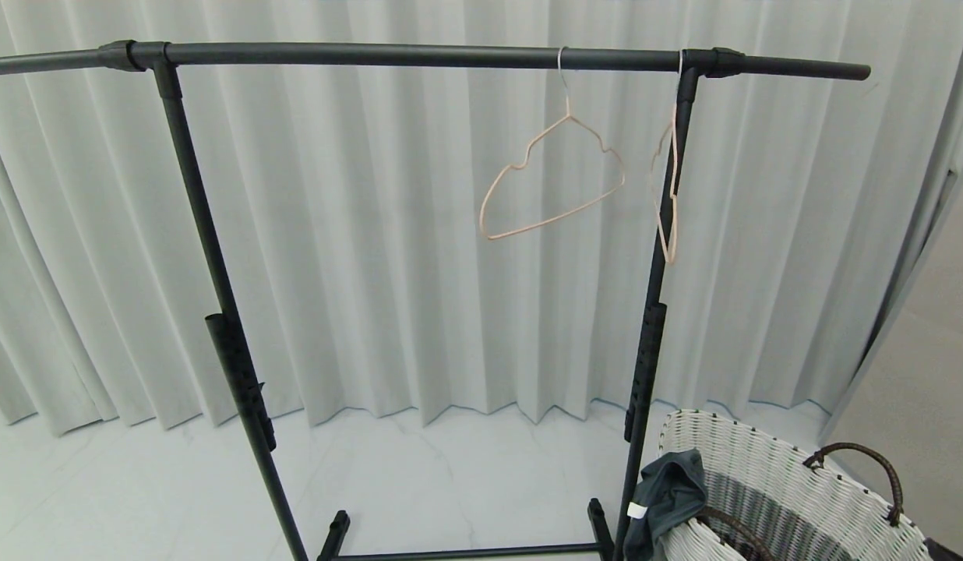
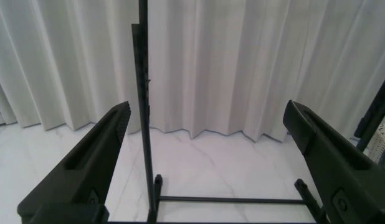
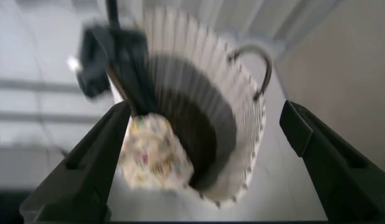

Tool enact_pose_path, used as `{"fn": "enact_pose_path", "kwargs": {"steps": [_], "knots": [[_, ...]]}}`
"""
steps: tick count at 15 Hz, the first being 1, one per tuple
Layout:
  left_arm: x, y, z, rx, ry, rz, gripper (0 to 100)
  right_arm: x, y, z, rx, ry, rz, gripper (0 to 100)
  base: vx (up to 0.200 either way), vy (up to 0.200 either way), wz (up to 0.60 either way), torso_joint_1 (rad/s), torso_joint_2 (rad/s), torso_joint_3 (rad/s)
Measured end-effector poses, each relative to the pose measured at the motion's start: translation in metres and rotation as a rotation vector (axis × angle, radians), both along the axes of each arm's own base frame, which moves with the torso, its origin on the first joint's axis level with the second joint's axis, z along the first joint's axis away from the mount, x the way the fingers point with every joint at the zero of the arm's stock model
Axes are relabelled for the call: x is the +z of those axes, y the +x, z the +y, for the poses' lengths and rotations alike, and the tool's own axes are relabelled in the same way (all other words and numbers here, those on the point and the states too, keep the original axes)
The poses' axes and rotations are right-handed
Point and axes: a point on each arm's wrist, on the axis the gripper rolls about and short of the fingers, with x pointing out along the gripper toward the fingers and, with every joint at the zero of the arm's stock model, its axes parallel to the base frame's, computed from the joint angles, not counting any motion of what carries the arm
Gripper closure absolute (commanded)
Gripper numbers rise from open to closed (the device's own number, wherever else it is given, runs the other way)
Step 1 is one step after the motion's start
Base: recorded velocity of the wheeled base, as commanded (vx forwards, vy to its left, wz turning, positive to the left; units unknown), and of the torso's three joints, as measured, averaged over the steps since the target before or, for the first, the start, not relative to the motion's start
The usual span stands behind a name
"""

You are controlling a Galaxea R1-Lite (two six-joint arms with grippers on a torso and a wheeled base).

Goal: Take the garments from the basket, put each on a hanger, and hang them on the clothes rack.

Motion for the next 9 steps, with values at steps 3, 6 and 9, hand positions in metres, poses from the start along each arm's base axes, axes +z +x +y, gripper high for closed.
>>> {"fn": "enact_pose_path", "kwargs": {"steps": [3,6,9], "knots": [[0.000,0.000,0.000,0.001,0.000,0.000,0,-0.014,0.028,-0.002,-0.010,-0.055,0.191,0,0.000,0.000,0.00,0.000,0.00,0.000],[0.000,0.000,0.000,0.000,0.000,0.000,0,-0.034,0.057,-0.005,-0.006,-0.076,0.324,0,0.000,0.000,0.00,0.000,0.00,0.000],[0.000,0.000,0.000,0.000,0.000,0.000,0,-0.060,0.085,-0.007,0.048,-0.150,0.386,0,0.000,0.000,0.00,0.000,0.00,0.000]]}}
